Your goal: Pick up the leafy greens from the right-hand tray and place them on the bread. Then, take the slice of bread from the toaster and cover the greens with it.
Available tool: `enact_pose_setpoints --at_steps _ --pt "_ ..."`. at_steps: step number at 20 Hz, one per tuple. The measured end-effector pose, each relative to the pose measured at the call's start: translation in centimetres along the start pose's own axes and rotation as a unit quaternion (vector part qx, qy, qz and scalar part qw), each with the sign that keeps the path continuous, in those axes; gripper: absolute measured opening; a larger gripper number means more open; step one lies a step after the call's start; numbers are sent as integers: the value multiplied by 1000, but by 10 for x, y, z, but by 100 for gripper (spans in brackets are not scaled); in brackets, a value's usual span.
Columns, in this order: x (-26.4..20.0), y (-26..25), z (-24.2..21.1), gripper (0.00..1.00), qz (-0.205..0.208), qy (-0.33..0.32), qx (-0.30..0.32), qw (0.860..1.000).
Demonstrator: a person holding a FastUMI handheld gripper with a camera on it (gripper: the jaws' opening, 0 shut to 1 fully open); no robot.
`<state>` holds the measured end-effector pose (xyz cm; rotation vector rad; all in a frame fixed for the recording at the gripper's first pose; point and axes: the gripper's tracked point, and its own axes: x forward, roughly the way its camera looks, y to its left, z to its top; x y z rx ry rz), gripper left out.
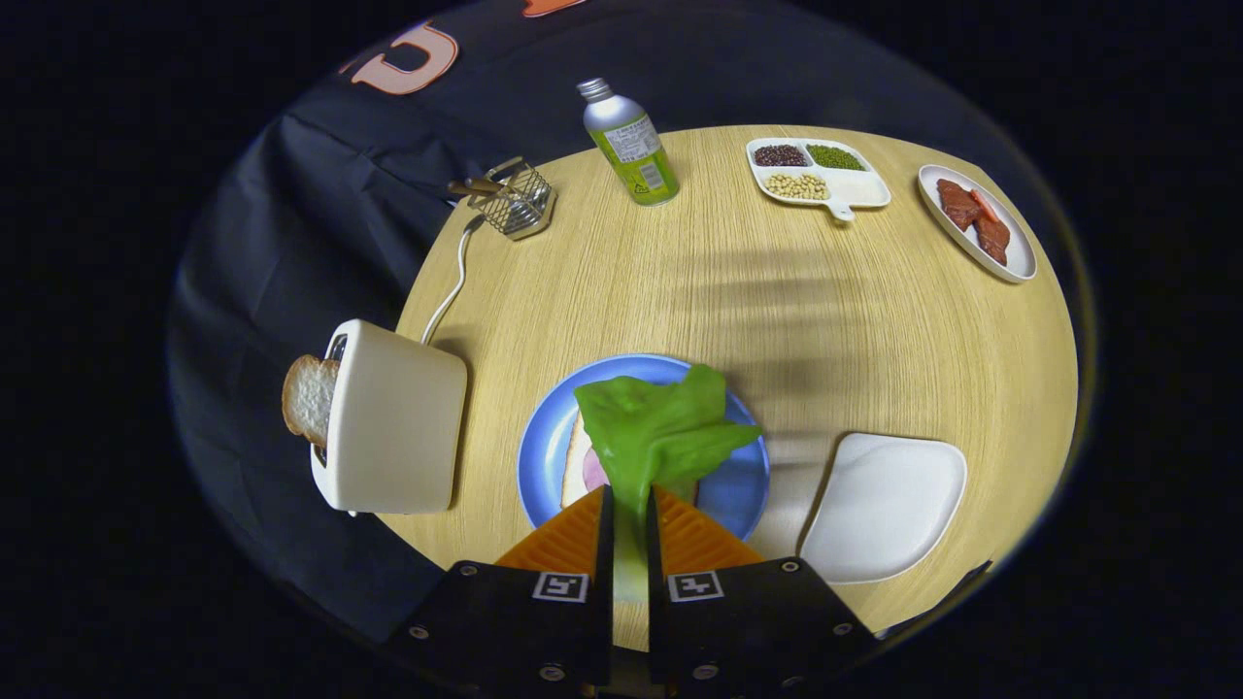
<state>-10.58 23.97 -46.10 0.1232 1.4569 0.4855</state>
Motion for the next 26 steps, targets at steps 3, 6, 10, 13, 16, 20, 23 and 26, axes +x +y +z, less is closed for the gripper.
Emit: enact_pose_setpoints --at_steps 3,6,10,13,16,20,23,26 --pt "9 9 1 16 9 4 -3 1000" --pt "14 11 2 16 11 7 -2 1000" --pt "19 19 -4 18 25 20 -9 999" --pt "22 14 -3 20 12 18 -11 1000" --pt "23 17 -5 27 13 21 -14 1000" --pt "23 16 -8 33 9 22 -24 999" --pt "18 18 -9 39 6 20 -23 1000" --pt "0 32 1 51 18 5 -22 1000"
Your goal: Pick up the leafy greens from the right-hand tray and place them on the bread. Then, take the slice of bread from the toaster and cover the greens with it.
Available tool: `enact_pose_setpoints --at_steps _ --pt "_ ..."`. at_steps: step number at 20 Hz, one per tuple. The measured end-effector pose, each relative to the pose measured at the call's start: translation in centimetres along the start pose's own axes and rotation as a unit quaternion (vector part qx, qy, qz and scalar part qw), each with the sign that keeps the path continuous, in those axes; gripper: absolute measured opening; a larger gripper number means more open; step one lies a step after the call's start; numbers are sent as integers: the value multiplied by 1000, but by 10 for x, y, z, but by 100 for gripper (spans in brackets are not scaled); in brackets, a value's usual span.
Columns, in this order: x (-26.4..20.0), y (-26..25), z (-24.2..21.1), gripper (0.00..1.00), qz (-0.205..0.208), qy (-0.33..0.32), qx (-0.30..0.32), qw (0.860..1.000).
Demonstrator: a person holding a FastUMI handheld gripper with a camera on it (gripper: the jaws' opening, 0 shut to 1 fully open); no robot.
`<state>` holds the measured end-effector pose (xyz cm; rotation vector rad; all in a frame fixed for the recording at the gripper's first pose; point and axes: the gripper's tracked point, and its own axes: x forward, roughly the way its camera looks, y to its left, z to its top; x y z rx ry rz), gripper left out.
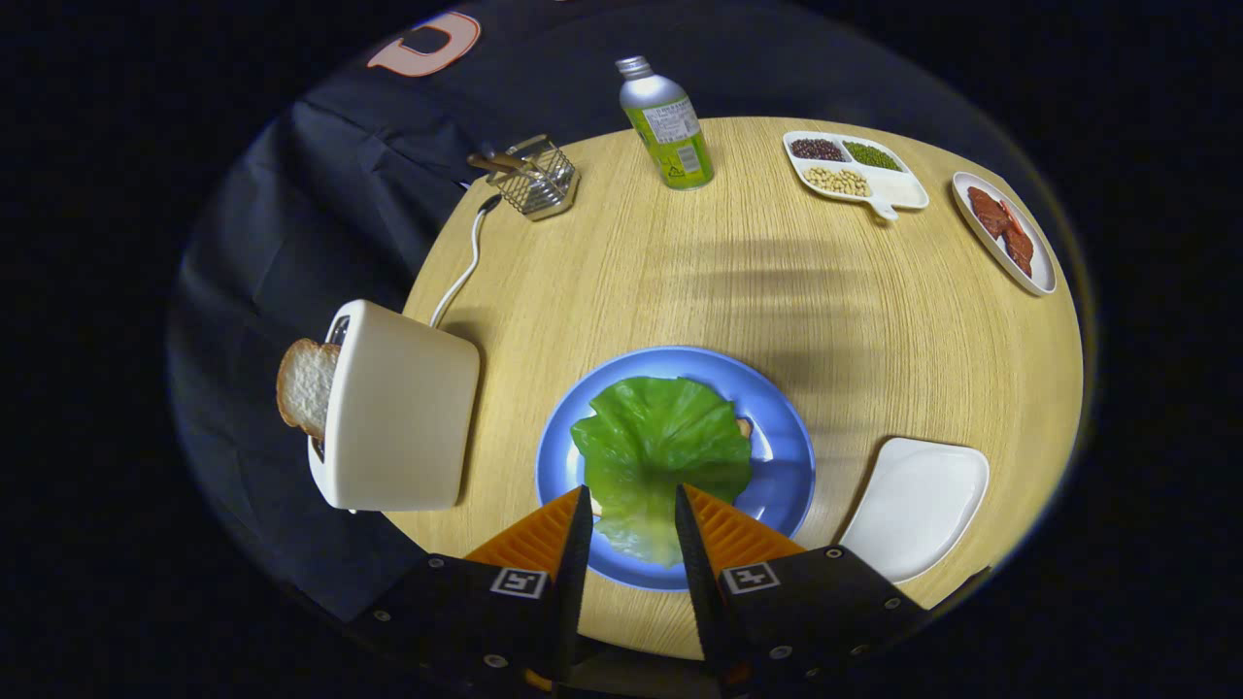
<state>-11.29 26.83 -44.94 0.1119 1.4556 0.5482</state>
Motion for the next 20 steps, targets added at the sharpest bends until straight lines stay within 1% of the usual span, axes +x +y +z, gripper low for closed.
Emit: enact_pose_setpoints --at_steps 1,4,6,8,15,20 --pt "-8 7 5 56 1 -8 -2 1000" --pt "-32 31 27 77 11 -41 -15 999" --pt "-49 53 37 85 24 -55 -18 998" --pt "-63 71 47 90 29 -67 -26 997" --pt "-87 130 74 94 23 -78 -53 995" --pt "-83 173 86 95 9 -65 -69 995"
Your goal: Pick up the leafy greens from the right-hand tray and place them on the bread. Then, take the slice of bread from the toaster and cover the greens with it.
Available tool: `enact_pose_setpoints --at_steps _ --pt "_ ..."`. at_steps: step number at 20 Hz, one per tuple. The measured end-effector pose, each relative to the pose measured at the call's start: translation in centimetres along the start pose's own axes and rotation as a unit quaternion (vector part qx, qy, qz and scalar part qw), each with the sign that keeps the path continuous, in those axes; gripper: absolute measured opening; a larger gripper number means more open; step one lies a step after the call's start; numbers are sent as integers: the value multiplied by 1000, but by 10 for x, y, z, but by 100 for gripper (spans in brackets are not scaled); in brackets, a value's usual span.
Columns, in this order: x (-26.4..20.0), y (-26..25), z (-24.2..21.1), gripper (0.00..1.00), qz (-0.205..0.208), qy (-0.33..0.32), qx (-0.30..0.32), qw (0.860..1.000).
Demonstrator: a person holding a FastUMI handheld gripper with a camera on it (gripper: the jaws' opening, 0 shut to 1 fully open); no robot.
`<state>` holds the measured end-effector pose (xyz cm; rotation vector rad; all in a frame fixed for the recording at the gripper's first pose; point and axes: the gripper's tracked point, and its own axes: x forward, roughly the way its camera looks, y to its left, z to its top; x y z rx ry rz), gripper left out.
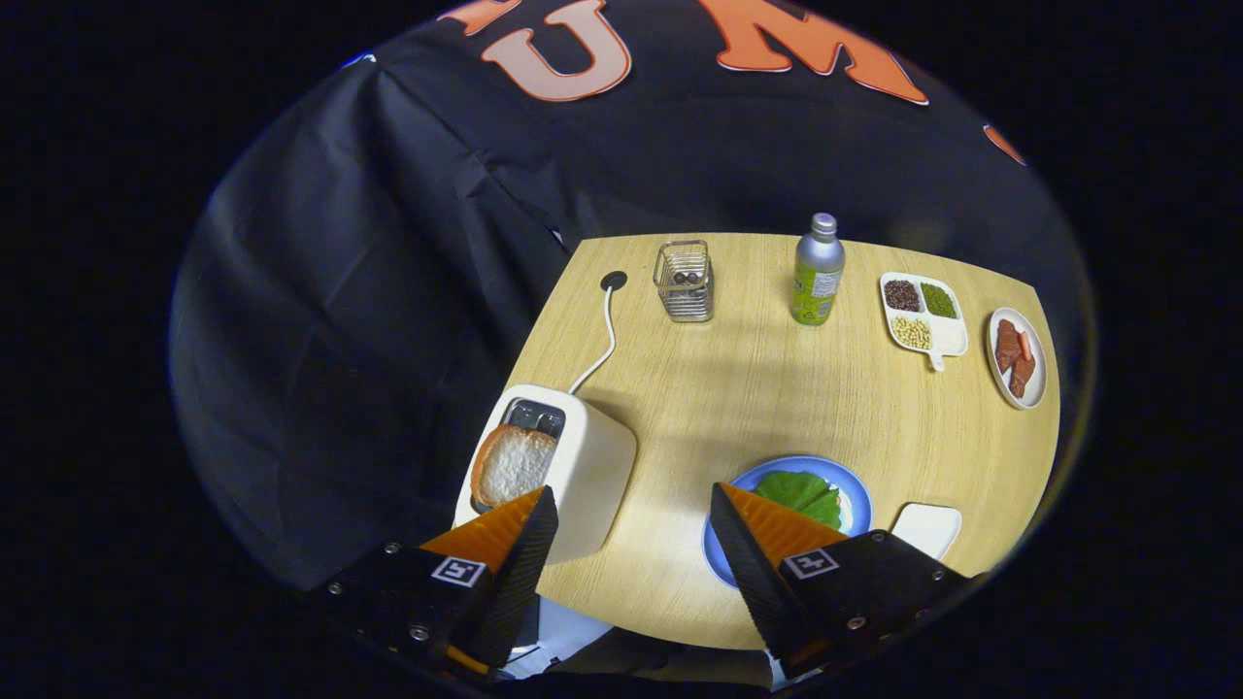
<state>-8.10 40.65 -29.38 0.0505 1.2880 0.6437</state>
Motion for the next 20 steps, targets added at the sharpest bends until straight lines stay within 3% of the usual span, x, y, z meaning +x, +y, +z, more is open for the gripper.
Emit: enact_pose_setpoints --at_steps 15,20 --pt "57 108 -6 96 -24 76 -21 997" --pt "76 118 -16 87 -38 105 -13 994"
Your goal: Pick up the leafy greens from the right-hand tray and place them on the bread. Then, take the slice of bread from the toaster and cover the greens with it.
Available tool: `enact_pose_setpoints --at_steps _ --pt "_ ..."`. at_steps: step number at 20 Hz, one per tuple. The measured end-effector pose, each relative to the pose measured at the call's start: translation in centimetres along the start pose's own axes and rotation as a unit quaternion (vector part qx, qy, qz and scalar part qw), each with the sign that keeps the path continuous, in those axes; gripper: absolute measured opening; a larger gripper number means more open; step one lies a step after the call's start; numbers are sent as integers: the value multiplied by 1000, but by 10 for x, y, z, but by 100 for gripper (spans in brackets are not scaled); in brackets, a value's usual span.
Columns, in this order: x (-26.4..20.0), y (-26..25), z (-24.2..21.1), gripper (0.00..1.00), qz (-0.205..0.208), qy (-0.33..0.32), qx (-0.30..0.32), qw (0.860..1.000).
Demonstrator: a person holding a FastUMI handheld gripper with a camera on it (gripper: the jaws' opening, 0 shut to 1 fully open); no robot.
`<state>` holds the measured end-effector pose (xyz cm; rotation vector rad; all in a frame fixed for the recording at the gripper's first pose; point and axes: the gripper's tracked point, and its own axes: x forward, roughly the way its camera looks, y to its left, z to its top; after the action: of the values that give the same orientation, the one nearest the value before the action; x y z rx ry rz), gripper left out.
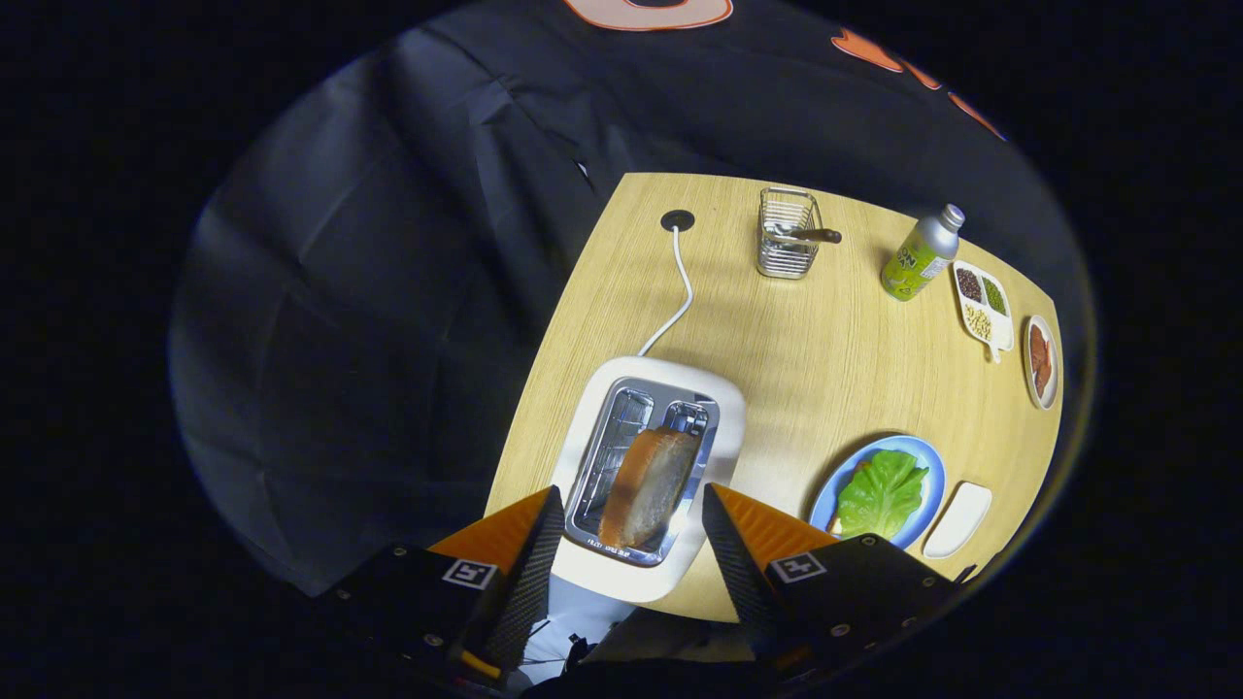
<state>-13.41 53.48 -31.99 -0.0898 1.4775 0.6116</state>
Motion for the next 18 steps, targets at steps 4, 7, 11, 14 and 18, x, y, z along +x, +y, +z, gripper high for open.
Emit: enact_pose_setpoints --at_steps 4,7,11,14,18 --pt "19 -4 -7 77 -23 23 32 999" --pt "30 -6 -11 68 -28 35 49 998" --pt "37 -5 -15 55 -33 43 49 997" --pt "40 -7 -20 41 -32 50 58 997" --pt "36 -15 -19 24 -22 46 75 996"
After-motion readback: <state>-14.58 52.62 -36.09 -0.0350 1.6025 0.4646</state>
